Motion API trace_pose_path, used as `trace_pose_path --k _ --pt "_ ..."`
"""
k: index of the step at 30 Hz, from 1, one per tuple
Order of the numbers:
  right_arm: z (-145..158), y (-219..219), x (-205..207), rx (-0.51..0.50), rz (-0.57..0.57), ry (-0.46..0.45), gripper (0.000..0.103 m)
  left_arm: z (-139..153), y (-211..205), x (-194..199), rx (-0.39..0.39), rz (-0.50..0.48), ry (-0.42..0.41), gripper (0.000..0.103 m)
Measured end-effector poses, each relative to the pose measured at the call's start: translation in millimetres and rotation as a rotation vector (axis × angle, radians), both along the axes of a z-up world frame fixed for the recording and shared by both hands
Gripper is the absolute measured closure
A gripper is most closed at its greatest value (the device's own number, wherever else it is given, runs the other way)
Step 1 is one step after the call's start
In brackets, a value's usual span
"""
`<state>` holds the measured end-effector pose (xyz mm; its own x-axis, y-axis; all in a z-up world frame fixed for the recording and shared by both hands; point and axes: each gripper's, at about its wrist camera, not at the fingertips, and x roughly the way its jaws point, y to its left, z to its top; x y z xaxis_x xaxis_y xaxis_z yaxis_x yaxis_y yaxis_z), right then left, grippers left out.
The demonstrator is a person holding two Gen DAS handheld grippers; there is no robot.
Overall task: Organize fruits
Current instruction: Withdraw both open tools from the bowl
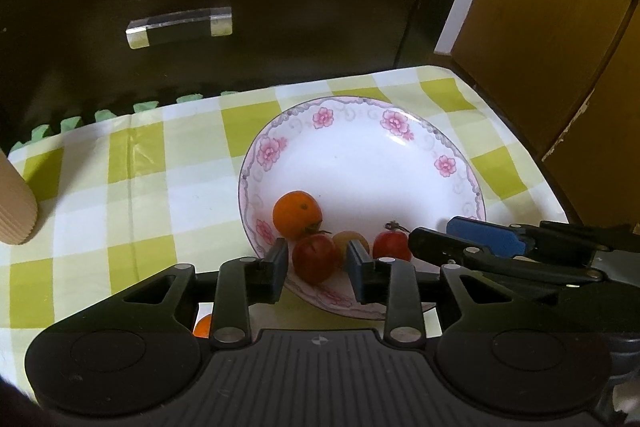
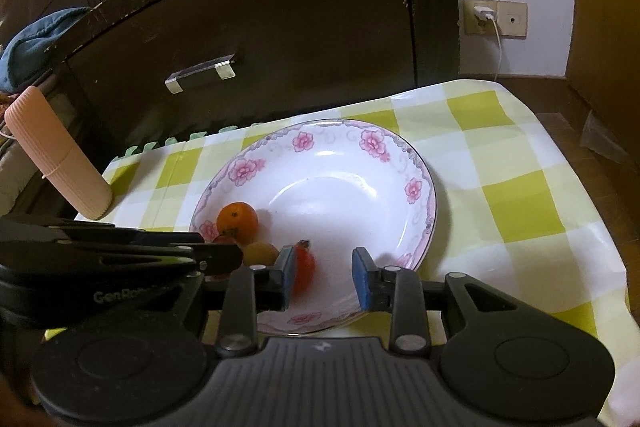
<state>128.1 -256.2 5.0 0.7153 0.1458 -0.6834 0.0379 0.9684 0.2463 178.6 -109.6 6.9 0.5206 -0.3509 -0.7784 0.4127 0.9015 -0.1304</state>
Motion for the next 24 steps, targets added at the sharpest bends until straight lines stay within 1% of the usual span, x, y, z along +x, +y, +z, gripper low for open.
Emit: trace_pose_path --k 4,9,16,20,24 --pt "4 -1 -4 0.0 -0.008 -0.011 0.072 5 1 -2 -0.008 -0.003 -0.011 0.059" --pt "13 -5 -16 -0.006 -0.023 -0.026 0.071 18 2 -11 -0.024 -0.007 -0.035 0.058" --pt "29 -3 -39 -0.012 -0.036 -0.039 0.071 36 15 -31 -0.022 -0.002 -0.071 0.055" --pt "34 5 -55 -0.014 -0.023 -0.037 0.07 38 28 -44 -0.023 0.008 -0.072 0.054" --pt "35 15 -69 -0.015 -0.003 -0.031 0.07 34 38 -57 -0.013 0.006 -0.06 0.054"
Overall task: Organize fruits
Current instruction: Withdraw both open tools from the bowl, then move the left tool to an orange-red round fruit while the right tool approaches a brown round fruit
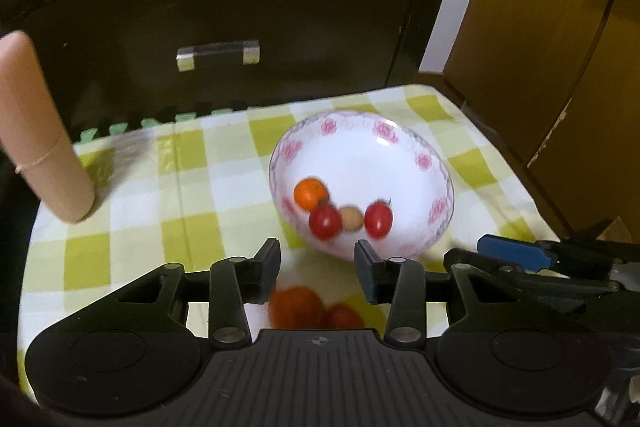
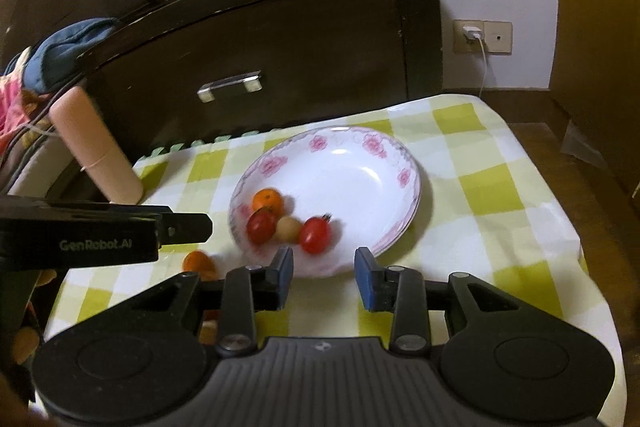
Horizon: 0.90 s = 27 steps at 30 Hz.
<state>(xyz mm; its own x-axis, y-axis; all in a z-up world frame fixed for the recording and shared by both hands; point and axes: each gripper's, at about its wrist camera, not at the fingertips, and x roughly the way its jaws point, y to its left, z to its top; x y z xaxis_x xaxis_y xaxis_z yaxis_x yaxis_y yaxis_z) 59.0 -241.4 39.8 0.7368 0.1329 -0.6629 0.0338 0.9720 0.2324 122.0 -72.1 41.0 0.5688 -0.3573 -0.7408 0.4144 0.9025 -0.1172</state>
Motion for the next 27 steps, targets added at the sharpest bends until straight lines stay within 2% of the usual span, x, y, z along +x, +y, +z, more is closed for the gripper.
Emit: trace_pose_path --k 14,27 --pt "2 17 -33 0.017 0.025 0.013 0.07 -11 16 -39 0.027 -0.011 0.039 0.052" --pt "12 23 -68 0.027 0.034 0.011 0.069 2 17 -80 0.08 -0.013 0.017 0.05"
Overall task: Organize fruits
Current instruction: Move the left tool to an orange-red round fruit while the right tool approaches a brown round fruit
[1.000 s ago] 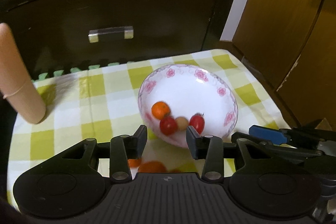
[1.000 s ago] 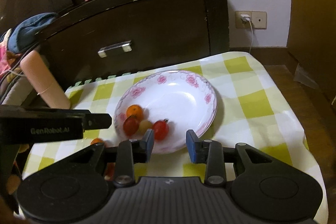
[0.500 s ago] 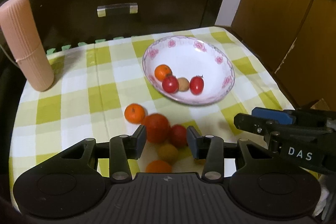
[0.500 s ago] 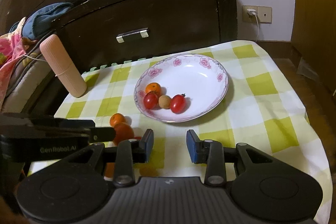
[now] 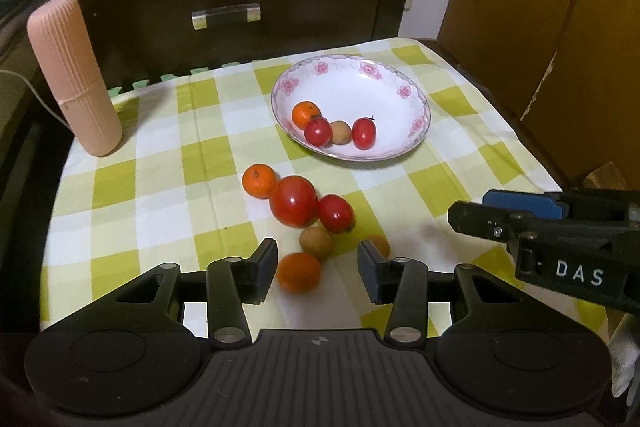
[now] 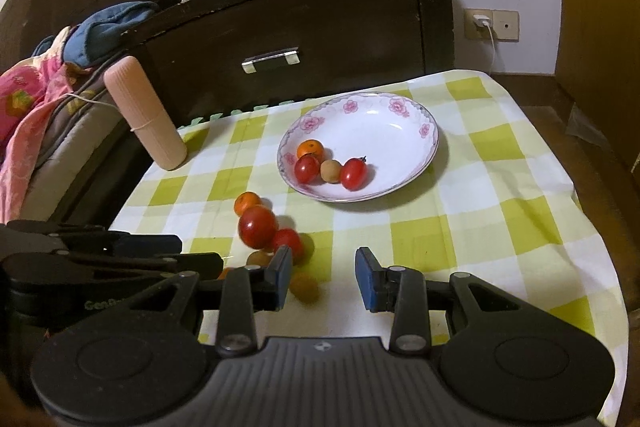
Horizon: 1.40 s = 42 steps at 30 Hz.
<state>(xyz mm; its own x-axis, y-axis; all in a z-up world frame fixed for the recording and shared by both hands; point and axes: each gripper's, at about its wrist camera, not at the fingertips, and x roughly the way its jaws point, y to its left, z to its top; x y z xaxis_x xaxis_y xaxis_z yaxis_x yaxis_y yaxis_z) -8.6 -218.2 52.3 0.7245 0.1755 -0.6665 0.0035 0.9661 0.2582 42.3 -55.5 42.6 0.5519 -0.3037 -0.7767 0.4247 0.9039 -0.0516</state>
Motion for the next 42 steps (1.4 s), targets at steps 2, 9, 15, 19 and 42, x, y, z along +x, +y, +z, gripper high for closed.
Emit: trace_pose_path --k 2,9,15,19,42 --pt "4 1 -4 0.004 0.003 -0.008 0.069 5 0 -7 0.012 0.002 -0.011 0.049" --pt "16 0 -11 0.042 -0.001 -0.023 0.069 16 -3 -22 0.029 -0.001 -0.038 0.048" --pt "10 -5 -7 0.047 -0.013 -0.002 0.069 1 -6 -15 0.045 -0.036 -0.013 0.047" --pt "-6 -3 4 0.024 -0.007 0.056 0.069 -16 0 1 0.029 -0.042 0.024 0.047" --pt "-57 33 59 -0.125 0.268 0.136 0.068 -53 18 34 0.019 -0.092 0.121 0.041"
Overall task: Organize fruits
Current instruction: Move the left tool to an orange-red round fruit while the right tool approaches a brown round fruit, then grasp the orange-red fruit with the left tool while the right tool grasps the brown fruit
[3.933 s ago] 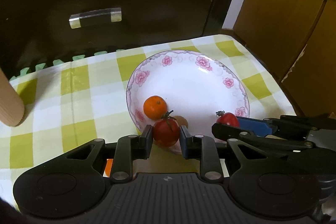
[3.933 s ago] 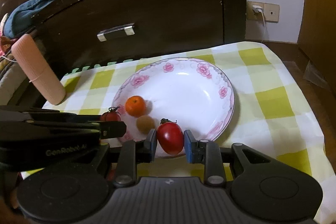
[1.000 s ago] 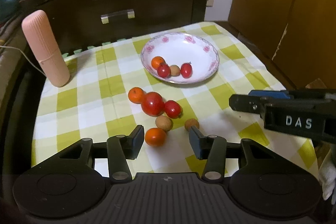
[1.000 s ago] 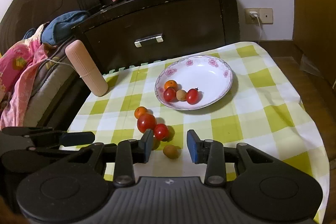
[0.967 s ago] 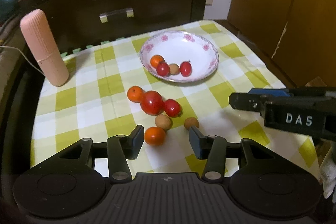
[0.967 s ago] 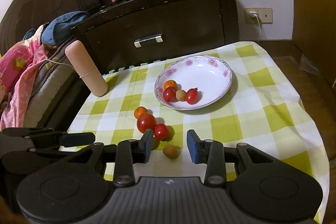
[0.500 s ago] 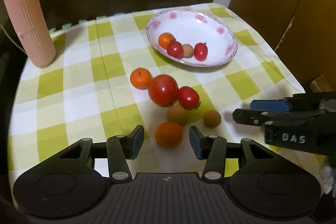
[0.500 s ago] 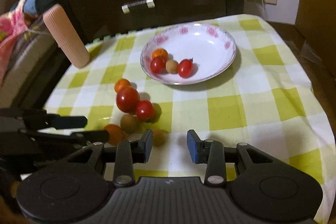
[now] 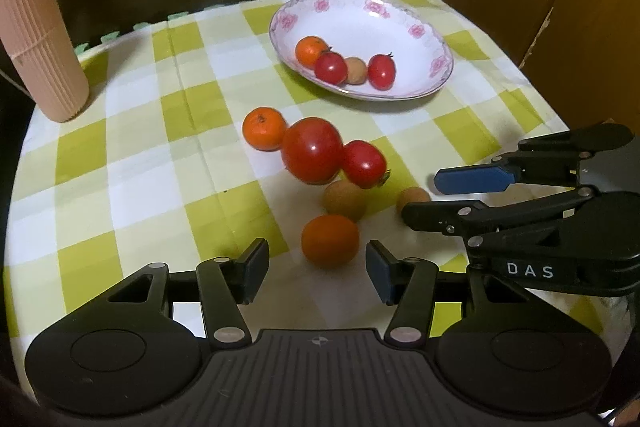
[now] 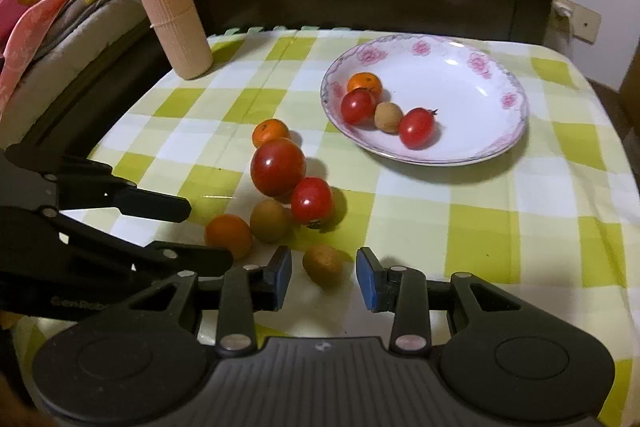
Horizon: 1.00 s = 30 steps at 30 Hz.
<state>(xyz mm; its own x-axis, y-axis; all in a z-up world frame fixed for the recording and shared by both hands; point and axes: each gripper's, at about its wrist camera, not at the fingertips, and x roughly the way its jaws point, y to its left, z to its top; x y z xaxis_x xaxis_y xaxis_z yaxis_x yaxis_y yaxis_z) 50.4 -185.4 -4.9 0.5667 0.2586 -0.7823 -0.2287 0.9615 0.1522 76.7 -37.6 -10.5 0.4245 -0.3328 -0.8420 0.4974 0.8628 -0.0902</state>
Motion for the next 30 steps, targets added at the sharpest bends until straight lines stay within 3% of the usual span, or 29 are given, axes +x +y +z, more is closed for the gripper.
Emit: trace_pose_path --k 12,21,30 --pt "-15 4 17 -0.021 0.001 0.037 0.069 -8 -4 8 -0.001 -0.009 0.017 0.039" --pt "-13 5 12 -0.065 -0.002 0.037 0.079 -14 -13 7 0.03 -0.039 -0.008 0.039" --pt "-10 -1 7 -0.072 -0.022 0.03 0.079 -16 -21 4 0.066 -0.047 -0.056 0.052"
